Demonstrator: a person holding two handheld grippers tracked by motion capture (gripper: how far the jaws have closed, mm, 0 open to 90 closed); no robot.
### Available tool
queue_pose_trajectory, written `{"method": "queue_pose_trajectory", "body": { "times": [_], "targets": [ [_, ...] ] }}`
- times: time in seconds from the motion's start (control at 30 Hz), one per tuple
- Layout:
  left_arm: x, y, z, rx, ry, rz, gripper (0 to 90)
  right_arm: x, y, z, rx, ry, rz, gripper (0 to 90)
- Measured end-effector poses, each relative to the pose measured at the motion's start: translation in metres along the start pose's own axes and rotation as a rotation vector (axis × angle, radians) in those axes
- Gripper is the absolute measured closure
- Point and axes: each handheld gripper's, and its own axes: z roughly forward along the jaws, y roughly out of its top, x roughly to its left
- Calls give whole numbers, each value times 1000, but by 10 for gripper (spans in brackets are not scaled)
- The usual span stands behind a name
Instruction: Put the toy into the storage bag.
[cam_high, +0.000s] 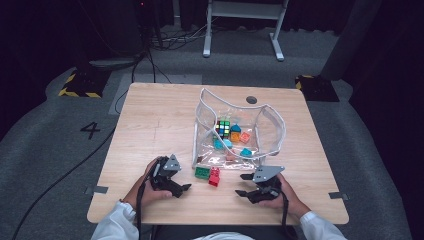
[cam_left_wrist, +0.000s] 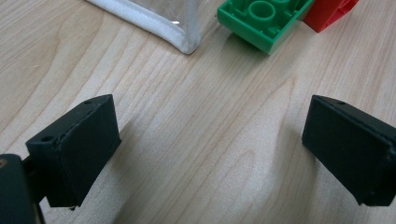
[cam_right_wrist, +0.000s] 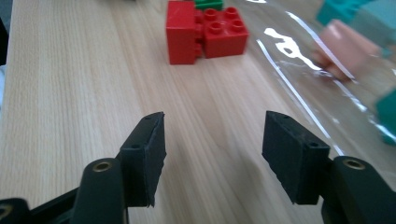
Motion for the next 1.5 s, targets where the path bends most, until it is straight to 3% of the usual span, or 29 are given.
{"method": "queue_pose_trajectory", "body": {
  "times": [0.03, 0.13, 0.3, 0.4, 0.57, 0.63, 0.77, 0.87, 1.03, 1.07, 1.13, 1.17, 1.37, 1.5],
  "targets": [
    [0, 0, 0, 0, 0, 0, 41, 2, 3, 7, -4, 3, -43, 413],
    [0, 0, 0, 0, 0, 0, 41, 10, 11, 19, 12, 8, -11, 431],
    [0, 0, 0, 0, 0, 0, 41, 15, 22, 36, -20, 43, -36, 442],
    [0, 0, 0, 0, 0, 0, 41, 19, 28, 42, -1, 34, 11, 444],
    [0, 0, 0, 0, 0, 0, 41, 24, 37, 52, -7, 31, 18, 485],
    [0, 0, 0, 0, 0, 0, 41, 23, 39, 55, -20, 27, -5, 490],
    [0, 0, 0, 0, 0, 0, 41, 24, 42, 57, -8, 25, 26, 527],
    [0, 0, 0, 0, 0, 0, 41, 23, 44, 60, -20, 25, 0, 545],
    [0, 0, 0, 1, 0, 1, 41, 25, 44, 59, -10, 12, -4, 463],
    [0, 0, 0, 0, 0, 0, 41, 25, 44, 59, -18, 6, -28, 447],
    [0, 0, 0, 0, 0, 0, 41, 27, 45, 60, -23, 7, -31, 435],
    [0, 0, 0, 1, 0, 0, 41, 25, 46, 61, -32, 7, -71, 430],
    [0, 0, 0, 1, 0, 0, 41, 26, 48, 63, -58, 7, -20, 436],
    [0, 0, 0, 1, 0, 0, 41, 29, 52, 68, -49, 1, -50, 445]
  ]
}}
